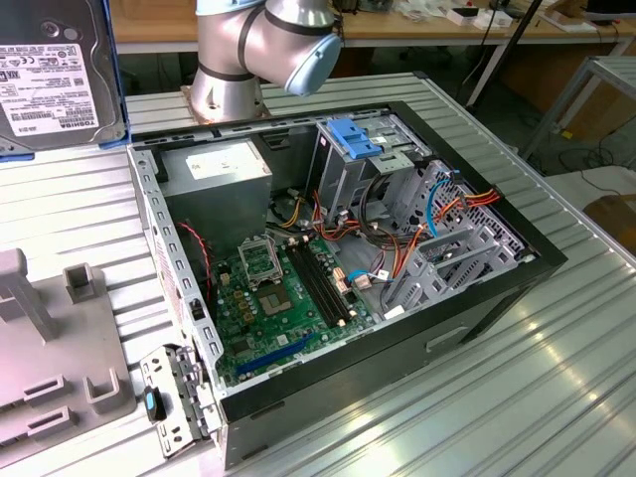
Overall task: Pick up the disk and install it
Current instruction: 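Pick up the disk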
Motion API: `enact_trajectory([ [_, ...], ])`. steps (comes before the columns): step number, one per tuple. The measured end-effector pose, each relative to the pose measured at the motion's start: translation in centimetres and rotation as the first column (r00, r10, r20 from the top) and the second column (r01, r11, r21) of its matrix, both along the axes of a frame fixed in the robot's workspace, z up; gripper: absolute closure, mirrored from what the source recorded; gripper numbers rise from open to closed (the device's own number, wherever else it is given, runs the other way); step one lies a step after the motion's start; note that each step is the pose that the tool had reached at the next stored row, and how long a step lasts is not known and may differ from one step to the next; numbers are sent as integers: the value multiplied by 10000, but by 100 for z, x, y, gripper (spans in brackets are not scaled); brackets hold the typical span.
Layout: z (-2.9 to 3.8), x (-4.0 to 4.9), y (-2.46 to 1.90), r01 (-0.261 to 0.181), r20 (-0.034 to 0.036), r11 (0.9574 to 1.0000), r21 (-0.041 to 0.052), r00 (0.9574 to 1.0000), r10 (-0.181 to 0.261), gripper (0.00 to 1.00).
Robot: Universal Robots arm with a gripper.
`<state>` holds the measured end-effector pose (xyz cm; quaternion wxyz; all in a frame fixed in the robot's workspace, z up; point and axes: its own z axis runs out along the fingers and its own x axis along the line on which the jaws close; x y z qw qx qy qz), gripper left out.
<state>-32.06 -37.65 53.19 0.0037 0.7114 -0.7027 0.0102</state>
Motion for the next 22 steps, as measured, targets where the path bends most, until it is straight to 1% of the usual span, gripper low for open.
enact_trajectory([
  [7, -3, 104, 0, 0, 0, 10000, 0, 10000, 0, 64],
  [9, -4, 153, 0, -1, 0, 10000, 0, 10000, 1, 64],
  [13, -6, 205, 0, 0, 0, 10000, 0, 10000, 0, 64],
  [15, -7, 251, 0, 0, 0, 10000, 0, 10000, 0, 64],
  [16, -9, 298, 0, 0, 0, 10000, 0, 10000, 0, 64],
  [18, -10, 364, 0, 0, -1, 10000, 0, 10000, 0, 64],
  [22, -13, 434, 0, 0, 0, 10000, 0, 10000, 0, 64],
])
